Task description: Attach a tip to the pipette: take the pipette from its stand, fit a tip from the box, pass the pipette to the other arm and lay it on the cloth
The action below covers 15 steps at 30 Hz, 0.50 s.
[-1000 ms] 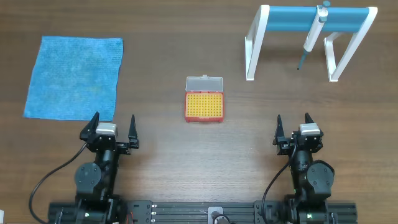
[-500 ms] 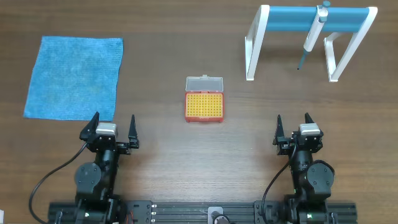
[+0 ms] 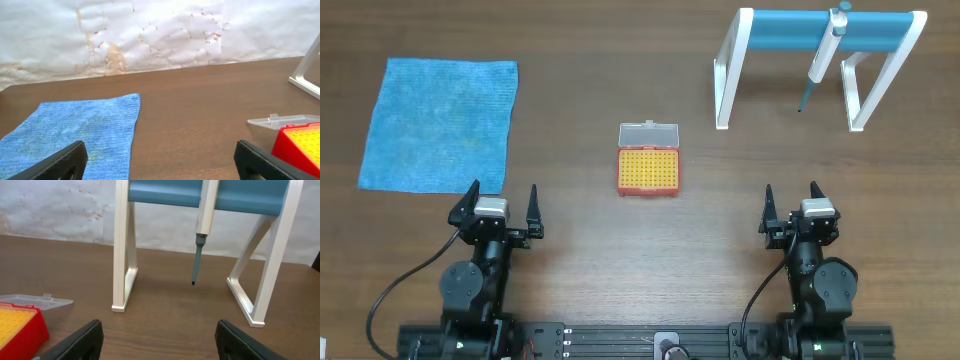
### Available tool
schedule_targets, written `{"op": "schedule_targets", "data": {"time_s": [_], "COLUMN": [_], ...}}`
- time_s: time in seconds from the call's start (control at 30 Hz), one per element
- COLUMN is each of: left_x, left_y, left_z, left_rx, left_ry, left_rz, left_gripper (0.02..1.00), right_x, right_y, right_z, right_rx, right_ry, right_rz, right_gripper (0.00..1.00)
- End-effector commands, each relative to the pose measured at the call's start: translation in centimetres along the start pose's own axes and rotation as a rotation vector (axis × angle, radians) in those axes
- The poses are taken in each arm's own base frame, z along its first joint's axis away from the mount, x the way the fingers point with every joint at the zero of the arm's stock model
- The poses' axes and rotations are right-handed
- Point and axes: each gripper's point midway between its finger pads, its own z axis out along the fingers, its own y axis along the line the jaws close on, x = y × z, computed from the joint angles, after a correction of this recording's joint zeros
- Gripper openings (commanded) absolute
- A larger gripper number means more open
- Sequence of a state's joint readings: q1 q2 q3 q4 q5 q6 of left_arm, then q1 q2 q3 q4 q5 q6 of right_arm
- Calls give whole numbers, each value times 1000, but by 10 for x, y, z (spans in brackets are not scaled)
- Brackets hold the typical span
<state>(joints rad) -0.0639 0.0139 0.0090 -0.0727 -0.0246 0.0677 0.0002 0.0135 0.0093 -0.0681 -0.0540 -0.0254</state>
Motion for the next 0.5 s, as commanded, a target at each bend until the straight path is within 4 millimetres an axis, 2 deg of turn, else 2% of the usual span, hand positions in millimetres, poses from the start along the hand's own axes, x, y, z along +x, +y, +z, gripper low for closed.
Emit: {"op": "schedule_targets", "data": {"time_s": [0.03,0.2,0.33,0.43,0.5], "left_x": [4,4,4,4,4], "left_y": [-1,-1,-1,-1,-1], "left_z": [1,1,1,1,1], "left_rx": [7,7,7,7,7], "left_ry": [14,14,14,14,14], "left_rz": [16,16,16,16,16], "left_gripper": [947,945,947,947,947], "right_x": [0,0,-17,-40,-60], "right_y": [2,1,-7,-20,-29], "right_z": [0,0,7,35,67], "right_rx": [-7,-6,8,27,38], "right_ry": [-7,7,102,209,215], "right_rz": [-14,-13,-5,7,9], "right_gripper": [722,722,722,722,722]}}
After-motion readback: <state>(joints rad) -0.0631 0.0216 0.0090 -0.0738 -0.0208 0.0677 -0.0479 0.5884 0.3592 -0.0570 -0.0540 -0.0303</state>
